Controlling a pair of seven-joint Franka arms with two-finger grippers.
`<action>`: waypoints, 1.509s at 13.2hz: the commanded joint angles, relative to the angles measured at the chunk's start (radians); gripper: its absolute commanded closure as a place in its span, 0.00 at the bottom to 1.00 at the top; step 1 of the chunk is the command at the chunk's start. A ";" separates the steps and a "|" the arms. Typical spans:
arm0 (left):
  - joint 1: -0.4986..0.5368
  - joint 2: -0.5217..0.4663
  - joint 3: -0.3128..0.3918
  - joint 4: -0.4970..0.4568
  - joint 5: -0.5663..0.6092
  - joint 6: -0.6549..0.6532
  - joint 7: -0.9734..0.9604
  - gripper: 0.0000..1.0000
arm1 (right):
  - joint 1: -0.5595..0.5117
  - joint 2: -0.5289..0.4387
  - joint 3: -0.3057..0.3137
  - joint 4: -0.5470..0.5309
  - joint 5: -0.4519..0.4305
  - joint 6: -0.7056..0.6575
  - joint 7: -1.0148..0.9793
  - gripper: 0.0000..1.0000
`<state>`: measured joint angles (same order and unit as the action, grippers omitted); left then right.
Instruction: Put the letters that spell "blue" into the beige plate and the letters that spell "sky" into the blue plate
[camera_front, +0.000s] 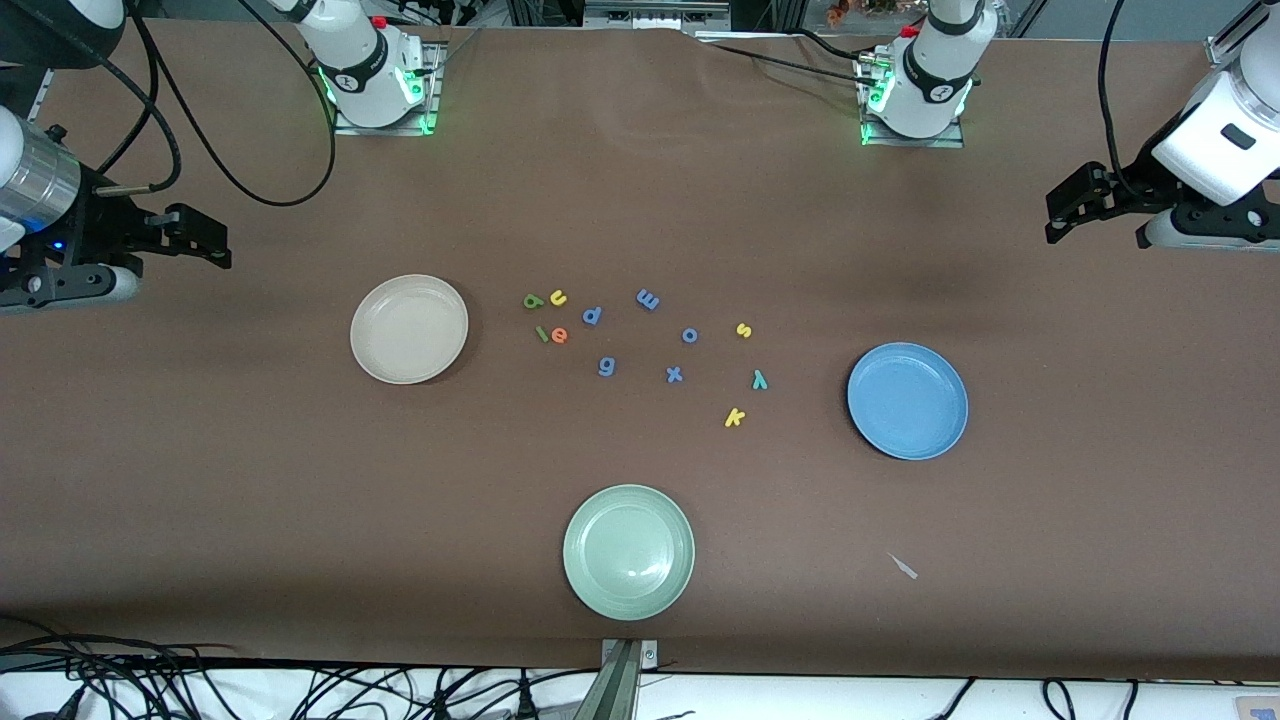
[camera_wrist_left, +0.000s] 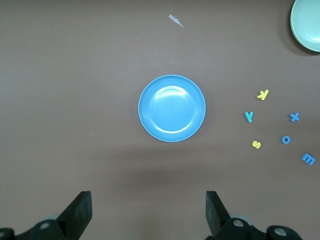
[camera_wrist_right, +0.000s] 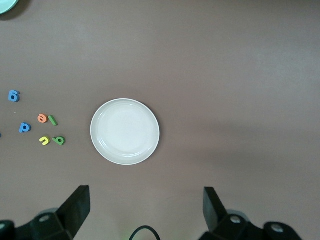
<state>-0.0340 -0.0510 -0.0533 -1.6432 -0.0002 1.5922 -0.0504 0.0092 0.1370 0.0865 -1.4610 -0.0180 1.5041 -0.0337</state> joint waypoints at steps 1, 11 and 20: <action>-0.009 0.013 0.001 0.028 0.025 -0.017 0.015 0.00 | 0.000 -0.004 -0.002 0.010 0.013 -0.013 0.012 0.00; -0.012 0.023 0.001 0.036 0.025 -0.017 0.014 0.00 | 0.000 -0.004 -0.002 0.010 0.012 -0.016 0.011 0.00; -0.014 0.026 -0.010 0.045 0.025 -0.031 0.012 0.00 | 0.000 -0.004 -0.005 0.010 0.012 -0.016 0.011 0.00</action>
<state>-0.0416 -0.0431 -0.0607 -1.6371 -0.0002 1.5897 -0.0504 0.0091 0.1370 0.0847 -1.4610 -0.0180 1.5037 -0.0337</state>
